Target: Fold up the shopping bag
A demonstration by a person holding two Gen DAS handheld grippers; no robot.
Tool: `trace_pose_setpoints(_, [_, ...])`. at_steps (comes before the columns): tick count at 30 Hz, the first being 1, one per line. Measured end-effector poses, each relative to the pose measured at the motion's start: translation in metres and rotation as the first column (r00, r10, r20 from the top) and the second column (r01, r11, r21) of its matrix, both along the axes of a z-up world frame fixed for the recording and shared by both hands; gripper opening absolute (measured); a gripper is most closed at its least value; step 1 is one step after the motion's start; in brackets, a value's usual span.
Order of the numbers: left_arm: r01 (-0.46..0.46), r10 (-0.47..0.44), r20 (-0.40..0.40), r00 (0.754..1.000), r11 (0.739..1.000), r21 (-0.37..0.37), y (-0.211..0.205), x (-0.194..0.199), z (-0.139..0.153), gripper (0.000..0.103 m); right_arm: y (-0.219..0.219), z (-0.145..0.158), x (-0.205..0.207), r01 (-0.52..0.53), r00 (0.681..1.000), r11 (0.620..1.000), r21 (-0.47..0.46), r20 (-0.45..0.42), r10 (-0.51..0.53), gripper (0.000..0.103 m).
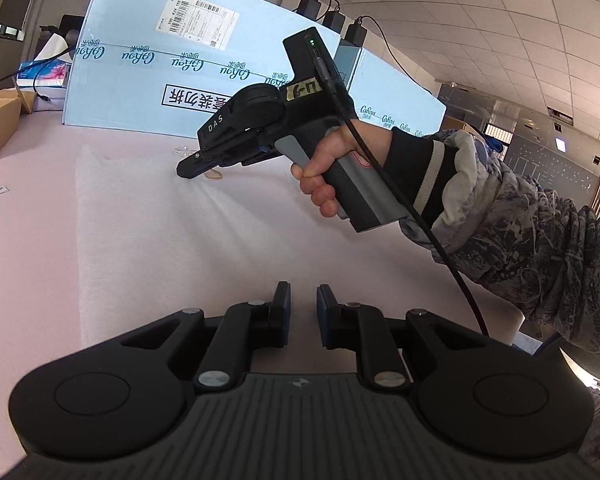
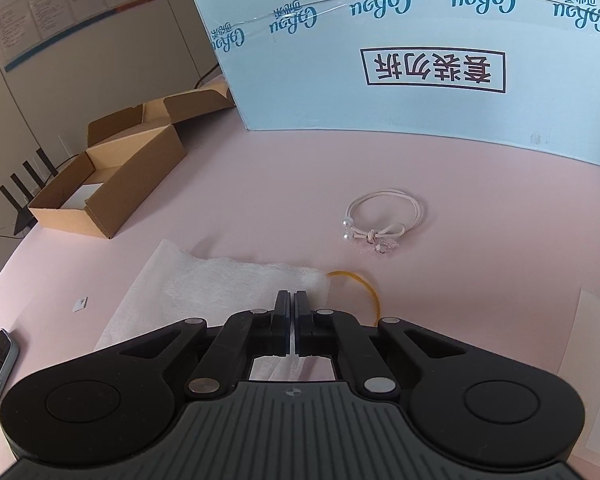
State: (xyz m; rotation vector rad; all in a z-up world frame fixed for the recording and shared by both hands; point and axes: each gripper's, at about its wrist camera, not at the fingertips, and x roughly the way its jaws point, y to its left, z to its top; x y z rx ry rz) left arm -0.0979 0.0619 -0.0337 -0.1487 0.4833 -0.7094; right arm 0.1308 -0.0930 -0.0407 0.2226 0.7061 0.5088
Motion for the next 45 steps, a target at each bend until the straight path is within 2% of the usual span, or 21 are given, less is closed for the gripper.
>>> trace_pose_setpoints(7, [-0.009, 0.009, 0.015, 1.000, 1.000, 0.005, -0.001, -0.005, -0.001, 0.013, 0.000, 0.000, 0.010, 0.029, 0.999, 1.000, 0.012, 0.024, -0.029, 0.000])
trace_pose_setpoints(11, [-0.011, 0.011, 0.020, 1.000, 1.000, 0.020, -0.004, -0.009, 0.000, 0.013, -0.009, 0.010, -0.014, 0.006, 0.999, 0.995, 0.099, 0.046, -0.010, 0.012])
trace_pose_setpoints(14, [-0.012, 0.012, 0.025, 1.000, 1.000, 0.029, -0.005, -0.009, 0.000, 0.013, -0.002, 0.021, -0.042, -0.039, 0.997, 0.998, 0.039, 0.068, 0.037, 0.013])
trace_pose_setpoints(19, [-0.015, 0.014, 0.020, 1.000, 1.000, 0.023, -0.004, -0.009, 0.000, 0.013, -0.010, 0.007, -0.064, -0.072, 0.997, 0.996, 0.047, -0.025, 0.073, 0.013])
trace_pose_setpoints(21, [-0.016, 0.016, 0.023, 1.000, 1.000, 0.026, -0.005, -0.009, 0.000, 0.013, -0.018, 0.002, -0.075, -0.060, 0.998, 0.996, 0.061, -0.023, 0.061, 0.013])
trace_pose_setpoints(24, [-0.017, 0.016, 0.026, 1.000, 0.999, 0.030, -0.006, -0.010, 0.001, 0.013, -0.023, -0.001, -0.098, -0.056, 0.998, 0.998, 0.019, 0.006, 0.056, 0.014])
trace_pose_setpoints(28, [-0.012, 0.011, 0.029, 1.000, 0.999, 0.035, -0.006, -0.009, 0.001, 0.013, -0.028, -0.001, -0.124, -0.074, 0.997, 0.997, 0.010, 0.020, 0.074, 0.024])
trace_pose_setpoints(32, [-0.014, 0.014, 0.019, 1.000, 0.999, 0.030, -0.005, -0.009, 0.001, 0.013, -0.038, 0.012, -0.144, -0.102, 0.994, 0.989, 0.107, 0.054, 0.096, 0.024])
trace_pose_setpoints(34, [-0.023, 0.023, -0.011, 1.000, 1.000, 0.021, -0.004, -0.007, 0.004, 0.014, -0.045, 0.011, -0.145, -0.126, 0.992, 0.973, 0.194, 0.012, 0.126, 0.024])
trace_pose_setpoints(36, [-0.054, 0.054, -0.025, 0.998, 0.998, 0.017, 0.005, -0.006, 0.020, 0.017, -0.051, 0.006, -0.144, -0.138, 0.988, 0.951, 0.277, -0.031, 0.152, 0.024])
trace_pose_setpoints(39, [-0.111, 0.111, 0.064, 0.992, 0.994, -0.006, 0.025, -0.007, 0.051, 0.017, -0.074, -0.022, -0.132, -0.082, 0.971, 0.874, 0.479, -0.161, 0.179, 0.022])
trace_pose_setpoints(41, [-0.139, 0.137, 0.101, 0.985, 0.990, 0.005, 0.031, 0.006, 0.074, 0.017, -0.087, -0.044, -0.120, -0.014, 0.948, 0.793, 0.609, -0.245, 0.205, 0.010])
trace_pose_setpoints(43, [-0.143, 0.137, 0.124, 0.983, 0.989, 0.042, 0.028, 0.029, 0.092, 0.016, -0.094, -0.059, -0.110, 0.036, 0.931, 0.746, 0.665, -0.294, 0.217, 0.009])
trace_pose_setpoints(45, [-0.100, 0.093, 0.086, 0.992, 0.991, 0.089, 0.013, 0.067, 0.100, 0.016, -0.095, -0.065, -0.105, 0.037, 0.922, 0.719, 0.694, -0.302, 0.243, 0.006])
